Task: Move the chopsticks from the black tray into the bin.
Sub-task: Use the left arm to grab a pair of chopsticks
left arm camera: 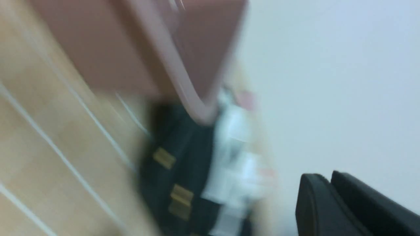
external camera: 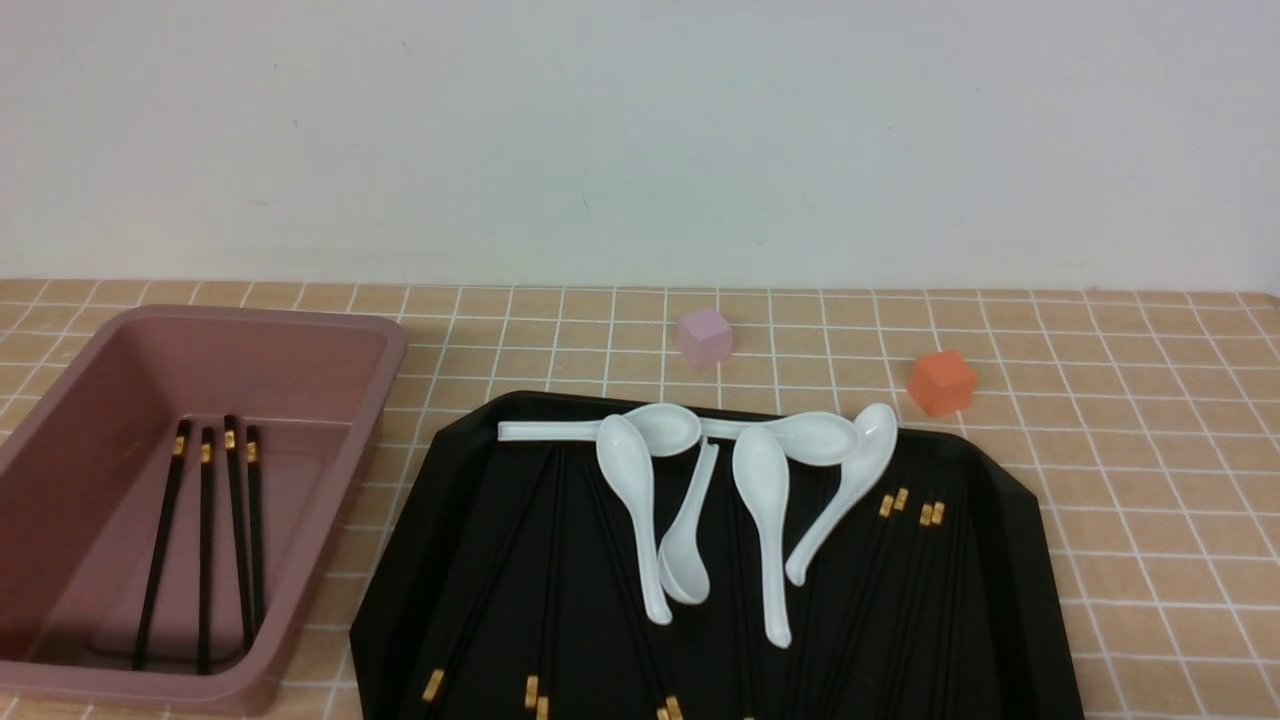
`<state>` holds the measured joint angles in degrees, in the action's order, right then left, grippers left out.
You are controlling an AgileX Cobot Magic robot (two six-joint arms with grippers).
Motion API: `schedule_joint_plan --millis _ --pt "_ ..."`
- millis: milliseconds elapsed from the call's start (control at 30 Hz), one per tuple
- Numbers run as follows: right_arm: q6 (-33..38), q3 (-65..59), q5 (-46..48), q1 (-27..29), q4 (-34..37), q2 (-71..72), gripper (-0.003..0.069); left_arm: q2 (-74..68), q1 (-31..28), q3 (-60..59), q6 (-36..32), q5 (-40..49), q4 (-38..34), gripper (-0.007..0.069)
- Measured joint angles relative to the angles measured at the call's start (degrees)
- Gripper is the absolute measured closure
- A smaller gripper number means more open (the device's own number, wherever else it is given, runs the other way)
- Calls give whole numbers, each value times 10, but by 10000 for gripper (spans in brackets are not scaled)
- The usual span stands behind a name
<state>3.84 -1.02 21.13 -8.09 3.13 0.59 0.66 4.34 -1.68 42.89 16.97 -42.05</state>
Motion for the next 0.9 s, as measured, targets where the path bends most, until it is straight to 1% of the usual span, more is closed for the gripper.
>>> schedule_joint_plan --millis 33,133,300,400,433,467,500,567,633,733,767,800,900 --pt "0 0 0 0 0 0 419 0 0 0 10 -2 -35 553" --pt "0 0 0 0 0 0 419 0 0 0 14 -14 -94 553" --pt "0 0 0 0 0 0 419 0 0 0 10 -73 -122 553" --pt "0 0 0 0 0 0 419 0 0 23 -32 -86 -121 564" --pt "0 0 0 0 0 0 419 0 0 56 -77 -79 -116 596" --pt "0 0 0 0 0 0 419 -6 0 75 -100 -71 -111 615" --pt "0 0 0 0 -1 0 419 -21 0 108 -127 -57 -102 638" --pt "0 0 0 0 -1 0 419 -69 0 160 -174 -12 -77 637" --pt "0 0 0 0 -1 0 419 -154 0 222 -216 75 -35 637" --pt "0 0 0 0 0 0 419 -266 0 306 -241 192 36 637" --pt "0 0 0 0 0 0 419 -315 0 340 -251 250 68 637" --pt "0 0 0 0 0 0 419 -383 0 386 -260 299 115 637" --pt "0 0 0 0 0 0 419 -498 0 471 -277 380 188 637"
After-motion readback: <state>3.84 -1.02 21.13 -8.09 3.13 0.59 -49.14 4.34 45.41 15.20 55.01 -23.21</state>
